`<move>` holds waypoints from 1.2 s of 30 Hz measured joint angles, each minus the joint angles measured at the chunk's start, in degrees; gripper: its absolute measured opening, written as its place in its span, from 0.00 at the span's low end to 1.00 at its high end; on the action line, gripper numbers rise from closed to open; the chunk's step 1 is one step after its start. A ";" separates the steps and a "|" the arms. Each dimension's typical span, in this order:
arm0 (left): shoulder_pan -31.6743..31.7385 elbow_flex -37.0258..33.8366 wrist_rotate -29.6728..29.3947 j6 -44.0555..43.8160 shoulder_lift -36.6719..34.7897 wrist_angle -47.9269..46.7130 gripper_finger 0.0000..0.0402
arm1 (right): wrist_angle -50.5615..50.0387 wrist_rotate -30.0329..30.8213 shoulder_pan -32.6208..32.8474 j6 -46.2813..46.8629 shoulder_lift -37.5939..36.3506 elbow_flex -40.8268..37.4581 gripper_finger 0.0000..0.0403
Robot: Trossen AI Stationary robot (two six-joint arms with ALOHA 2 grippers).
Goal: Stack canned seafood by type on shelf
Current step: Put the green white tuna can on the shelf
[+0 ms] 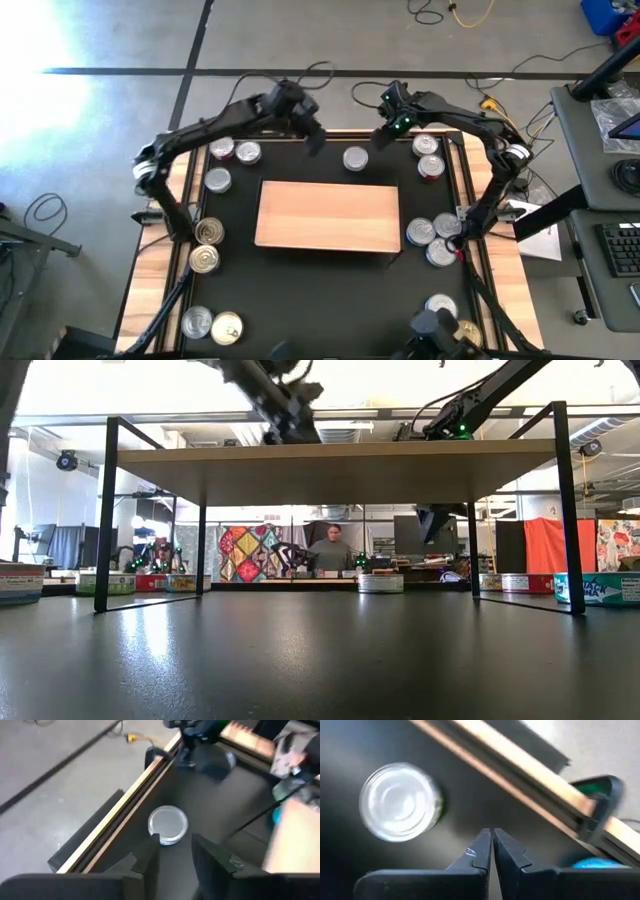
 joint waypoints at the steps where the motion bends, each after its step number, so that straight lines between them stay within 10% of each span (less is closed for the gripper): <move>1: 0.35 2.02 0.90 2.13 1.91 -1.06 0.29 | 0.00 -1.39 -0.03 -2.07 0.54 -0.10 0.03; 15: 1.34 7.91 5.40 14.26 12.88 -4.79 0.38 | 0.45 -6.38 -0.07 -14.73 3.58 -4.03 0.03; 36: 7.53 -12.16 21.58 16.42 13.45 17.57 0.33 | 22.43 -7.45 2.48 20.98 3.86 -15.97 0.03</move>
